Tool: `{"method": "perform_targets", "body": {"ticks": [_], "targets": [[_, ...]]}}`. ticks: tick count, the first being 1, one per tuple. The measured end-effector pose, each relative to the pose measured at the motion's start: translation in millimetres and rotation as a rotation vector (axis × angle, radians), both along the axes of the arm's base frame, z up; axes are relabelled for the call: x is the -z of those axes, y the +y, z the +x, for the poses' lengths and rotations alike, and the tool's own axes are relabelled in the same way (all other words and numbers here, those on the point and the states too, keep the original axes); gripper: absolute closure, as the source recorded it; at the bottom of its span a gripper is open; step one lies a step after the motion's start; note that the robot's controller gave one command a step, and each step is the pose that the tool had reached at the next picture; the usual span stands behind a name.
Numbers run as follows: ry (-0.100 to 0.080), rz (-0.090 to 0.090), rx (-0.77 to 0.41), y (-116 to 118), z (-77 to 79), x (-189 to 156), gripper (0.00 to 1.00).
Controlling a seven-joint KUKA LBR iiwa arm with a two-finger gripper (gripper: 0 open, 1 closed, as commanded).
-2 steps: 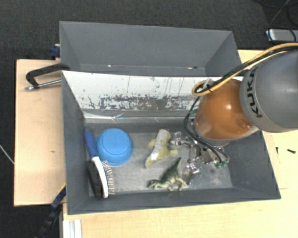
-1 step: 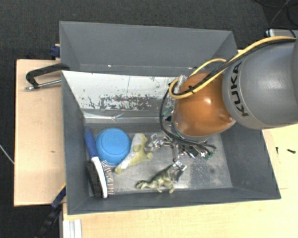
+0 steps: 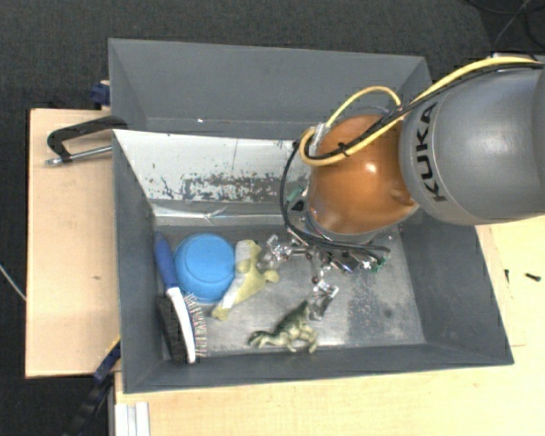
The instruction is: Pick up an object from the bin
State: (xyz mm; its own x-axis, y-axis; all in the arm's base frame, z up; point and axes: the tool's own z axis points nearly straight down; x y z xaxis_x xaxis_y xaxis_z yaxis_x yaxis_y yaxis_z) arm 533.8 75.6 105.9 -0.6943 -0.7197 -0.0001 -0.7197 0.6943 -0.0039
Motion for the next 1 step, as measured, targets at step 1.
{"method": "perform_targets", "body": {"ticks": [1], "targets": [[-0.009, 0.006, -0.139, -32.6, 44.3, 31.4, 0.00]]}}
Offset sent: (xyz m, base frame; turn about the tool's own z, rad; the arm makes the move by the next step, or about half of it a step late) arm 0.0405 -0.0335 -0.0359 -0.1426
